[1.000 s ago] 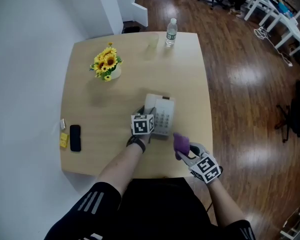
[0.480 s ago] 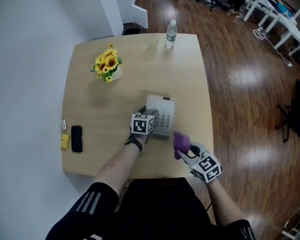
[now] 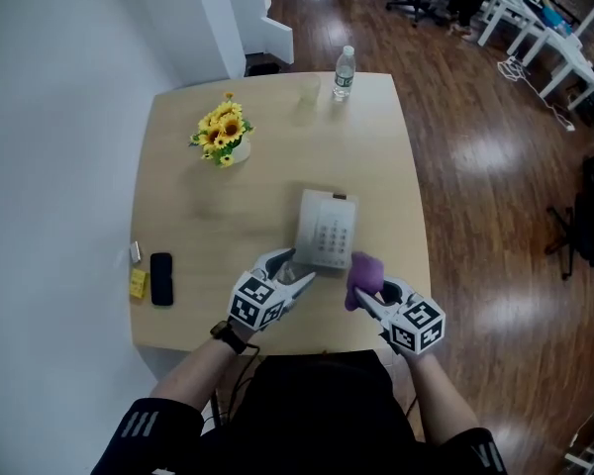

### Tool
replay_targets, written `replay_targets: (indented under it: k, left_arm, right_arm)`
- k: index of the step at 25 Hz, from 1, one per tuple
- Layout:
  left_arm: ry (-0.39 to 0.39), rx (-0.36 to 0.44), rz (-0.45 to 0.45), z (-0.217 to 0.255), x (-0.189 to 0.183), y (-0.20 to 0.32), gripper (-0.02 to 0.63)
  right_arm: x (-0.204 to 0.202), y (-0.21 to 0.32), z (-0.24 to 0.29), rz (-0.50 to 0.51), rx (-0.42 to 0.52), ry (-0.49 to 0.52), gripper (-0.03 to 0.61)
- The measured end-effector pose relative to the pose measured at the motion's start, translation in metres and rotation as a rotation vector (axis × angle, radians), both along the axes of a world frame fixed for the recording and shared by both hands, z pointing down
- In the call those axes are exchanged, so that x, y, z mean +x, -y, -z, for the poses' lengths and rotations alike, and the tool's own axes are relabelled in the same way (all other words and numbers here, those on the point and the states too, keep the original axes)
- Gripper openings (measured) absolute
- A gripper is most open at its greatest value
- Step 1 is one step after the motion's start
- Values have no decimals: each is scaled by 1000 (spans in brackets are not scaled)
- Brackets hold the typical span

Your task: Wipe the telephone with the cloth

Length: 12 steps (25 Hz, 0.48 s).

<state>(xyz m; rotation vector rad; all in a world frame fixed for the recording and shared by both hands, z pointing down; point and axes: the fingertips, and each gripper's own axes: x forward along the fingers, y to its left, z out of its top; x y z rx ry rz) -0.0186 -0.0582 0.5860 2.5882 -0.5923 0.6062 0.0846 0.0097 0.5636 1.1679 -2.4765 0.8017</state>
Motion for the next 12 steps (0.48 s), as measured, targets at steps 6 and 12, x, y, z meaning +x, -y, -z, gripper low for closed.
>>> replay_targets:
  k: [6,12]
  left_arm:
    - [-84,-35,-6,34,-16,-70,276]
    - [-113,61,49,60,-13,-107,276]
  right_arm:
    - [-22,-22,22,29,20,35,137]
    - [-28,-59,53,121,86,18,137]
